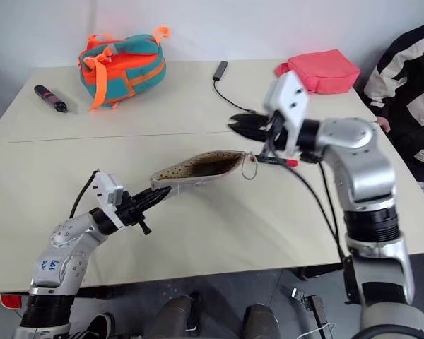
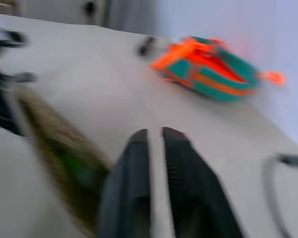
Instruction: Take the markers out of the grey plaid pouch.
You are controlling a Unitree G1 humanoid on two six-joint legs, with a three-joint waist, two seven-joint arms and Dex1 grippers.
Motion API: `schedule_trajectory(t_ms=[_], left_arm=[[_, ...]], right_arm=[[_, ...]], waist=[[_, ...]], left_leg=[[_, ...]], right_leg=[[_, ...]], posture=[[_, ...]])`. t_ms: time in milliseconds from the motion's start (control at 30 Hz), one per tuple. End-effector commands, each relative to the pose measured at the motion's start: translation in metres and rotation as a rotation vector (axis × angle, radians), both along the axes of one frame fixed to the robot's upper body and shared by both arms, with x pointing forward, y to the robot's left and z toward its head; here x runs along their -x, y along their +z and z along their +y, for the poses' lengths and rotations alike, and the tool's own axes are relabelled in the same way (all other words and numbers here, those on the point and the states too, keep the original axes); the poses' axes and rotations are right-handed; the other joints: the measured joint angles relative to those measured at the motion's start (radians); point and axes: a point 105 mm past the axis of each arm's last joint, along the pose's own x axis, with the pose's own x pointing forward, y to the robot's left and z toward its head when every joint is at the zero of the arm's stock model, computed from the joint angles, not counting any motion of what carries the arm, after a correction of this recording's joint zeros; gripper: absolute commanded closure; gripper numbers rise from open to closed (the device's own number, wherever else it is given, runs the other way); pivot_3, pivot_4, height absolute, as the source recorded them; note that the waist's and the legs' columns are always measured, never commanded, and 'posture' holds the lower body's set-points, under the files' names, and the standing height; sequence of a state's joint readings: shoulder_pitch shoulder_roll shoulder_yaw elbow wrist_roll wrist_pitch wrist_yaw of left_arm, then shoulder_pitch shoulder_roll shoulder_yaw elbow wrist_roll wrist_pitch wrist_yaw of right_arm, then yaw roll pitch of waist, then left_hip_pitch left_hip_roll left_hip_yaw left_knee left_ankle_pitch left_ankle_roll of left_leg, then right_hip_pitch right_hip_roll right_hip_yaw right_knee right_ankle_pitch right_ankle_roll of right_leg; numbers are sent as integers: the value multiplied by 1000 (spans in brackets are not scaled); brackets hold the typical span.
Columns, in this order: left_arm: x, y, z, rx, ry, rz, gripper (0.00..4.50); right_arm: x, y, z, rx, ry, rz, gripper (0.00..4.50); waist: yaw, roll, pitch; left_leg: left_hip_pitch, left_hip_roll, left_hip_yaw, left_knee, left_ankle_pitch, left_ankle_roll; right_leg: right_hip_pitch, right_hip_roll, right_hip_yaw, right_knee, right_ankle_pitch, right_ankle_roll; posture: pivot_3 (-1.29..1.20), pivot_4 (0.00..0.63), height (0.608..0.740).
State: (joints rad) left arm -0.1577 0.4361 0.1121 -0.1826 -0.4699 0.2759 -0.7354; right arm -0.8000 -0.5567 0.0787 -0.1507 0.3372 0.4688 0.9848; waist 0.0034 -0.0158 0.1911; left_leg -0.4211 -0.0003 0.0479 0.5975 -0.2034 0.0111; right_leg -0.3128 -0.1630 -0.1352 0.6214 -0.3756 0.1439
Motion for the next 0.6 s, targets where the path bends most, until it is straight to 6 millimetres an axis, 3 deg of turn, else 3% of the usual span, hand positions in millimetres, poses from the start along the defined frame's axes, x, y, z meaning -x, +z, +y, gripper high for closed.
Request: schedule_trajectory(t_ms=[33,367,500,600], left_arm=[[5,18,-11,17,-48,-60,4500],[9,23,-20,21,-88,-60,4500],[18,23,-33,43,-181,-12,4500],[23,20,-38,38,-228,27,4500]], right_arm=[[7,-19,16,103,29,-71,4491],[-7,-54,6,328,16,-160,4491],[-13,-78,5,555,46,-256,4491],[-13,-77,12,546,76,-224,4331]], waist=[[2,0,0],[-3,0,0],[-4,0,0],[-5,0,0]], left_leg=[[0,0,0,0,0,0],[0,0,1,0,0,0],[0,0,2,0,0,0],[0,0,2,0,0,0]], right_leg=[[0,0,0,0,0,0],[-2,0,1,1,0,0],[-2,0,2,1,0,0],[-2,0,2,1,0,0]], posture=[[0,150,740],[0,150,740],[0,150,740],[0,150,740]])
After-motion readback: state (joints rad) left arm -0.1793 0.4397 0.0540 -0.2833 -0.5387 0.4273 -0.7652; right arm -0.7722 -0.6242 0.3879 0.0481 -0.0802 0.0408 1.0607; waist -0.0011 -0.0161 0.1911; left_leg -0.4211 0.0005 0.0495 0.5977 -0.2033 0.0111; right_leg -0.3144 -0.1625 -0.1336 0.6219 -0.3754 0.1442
